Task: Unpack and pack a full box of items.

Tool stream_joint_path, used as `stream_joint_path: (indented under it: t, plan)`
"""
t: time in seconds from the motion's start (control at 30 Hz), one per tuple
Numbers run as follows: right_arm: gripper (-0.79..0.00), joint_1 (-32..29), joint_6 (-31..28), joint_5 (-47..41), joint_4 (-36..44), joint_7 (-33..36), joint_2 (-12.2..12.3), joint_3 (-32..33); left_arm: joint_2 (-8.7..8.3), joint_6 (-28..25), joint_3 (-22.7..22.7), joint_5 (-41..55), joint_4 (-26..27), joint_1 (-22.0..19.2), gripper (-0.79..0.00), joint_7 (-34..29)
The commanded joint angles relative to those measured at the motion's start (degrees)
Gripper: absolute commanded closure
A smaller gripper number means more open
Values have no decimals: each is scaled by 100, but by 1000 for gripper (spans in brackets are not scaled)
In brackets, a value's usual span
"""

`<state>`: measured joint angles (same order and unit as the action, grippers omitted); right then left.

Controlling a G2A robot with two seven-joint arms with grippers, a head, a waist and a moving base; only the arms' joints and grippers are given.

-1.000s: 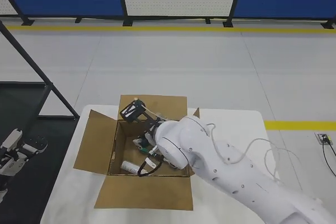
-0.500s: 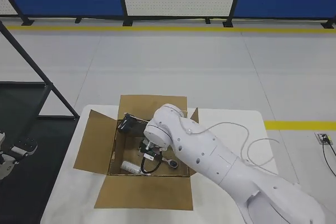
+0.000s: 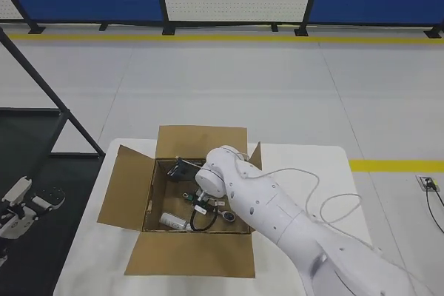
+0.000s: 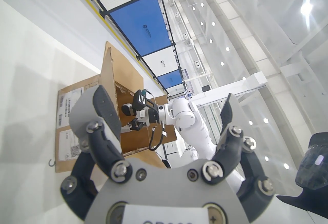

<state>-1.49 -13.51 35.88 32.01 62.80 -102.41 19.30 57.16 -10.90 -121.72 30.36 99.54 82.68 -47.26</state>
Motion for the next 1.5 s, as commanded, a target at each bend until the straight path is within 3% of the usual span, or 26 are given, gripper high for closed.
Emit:
stream_joint_path:
  t: [0.0, 0.27, 0.53, 0.57, 0.6, 0.63, 0.8, 0.9, 0.97, 1.0, 1.03, 1.07, 1.2, 1.47]
  plan:
    - [-785, 0, 0, 0, 0, 0, 0, 0, 1, -2, -1, 5, -1, 0, -785, 2]
    - [-785, -253, 215, 534, -145, -408, -107, -186, 11, 83, 95, -28, 120, 92, -785, 132]
    - [-779, -369, -21, 973, -809, -996, -350, -333, 14, 59, 280, -144, 317, 248, -785, 90]
    - [-748, -382, -34, 1006, -881, -1066, -379, -338, 14, 51, 297, -165, 329, 259, -785, 96]
    - [-634, -393, -48, 1032, -943, -1129, -408, -342, 14, 44, 314, -170, 340, 266, -785, 102]
    - [-603, -403, -54, 1076, -997, -1179, -438, -353, 13, 46, 329, -176, 347, 272, -785, 107]
    - [-665, -436, -66, 1199, -1271, -1276, -589, -369, 10, 48, 353, -191, 393, 292, -785, 146]
    - [-594, -439, -224, 1182, -1440, -1250, -665, -344, 6, 56, 353, -199, 403, 301, -785, 164]
    - [-603, -435, -312, 1171, -1546, -1244, -709, -324, 3, 75, 359, -210, 406, 301, -785, 179]
    - [-566, -435, -334, 1179, -1591, -1267, -730, -318, 1, 83, 365, -212, 407, 297, -785, 185]
    - [-440, -436, -348, 1182, -1642, -1290, -750, -310, 0, 95, 373, -212, 405, 294, -785, 186]
    - [-372, -435, -358, 1177, -1690, -1313, -768, -297, -2, 99, 377, -213, 405, 290, -785, 189]
    - [-286, -439, -300, 1263, -1850, -1342, -837, -295, -8, 110, 395, -211, 415, 282, -785, 181]
    - [-305, -486, -424, 1264, -2072, -1366, -940, -228, -15, 118, 389, -194, 399, 286, -785, 263]
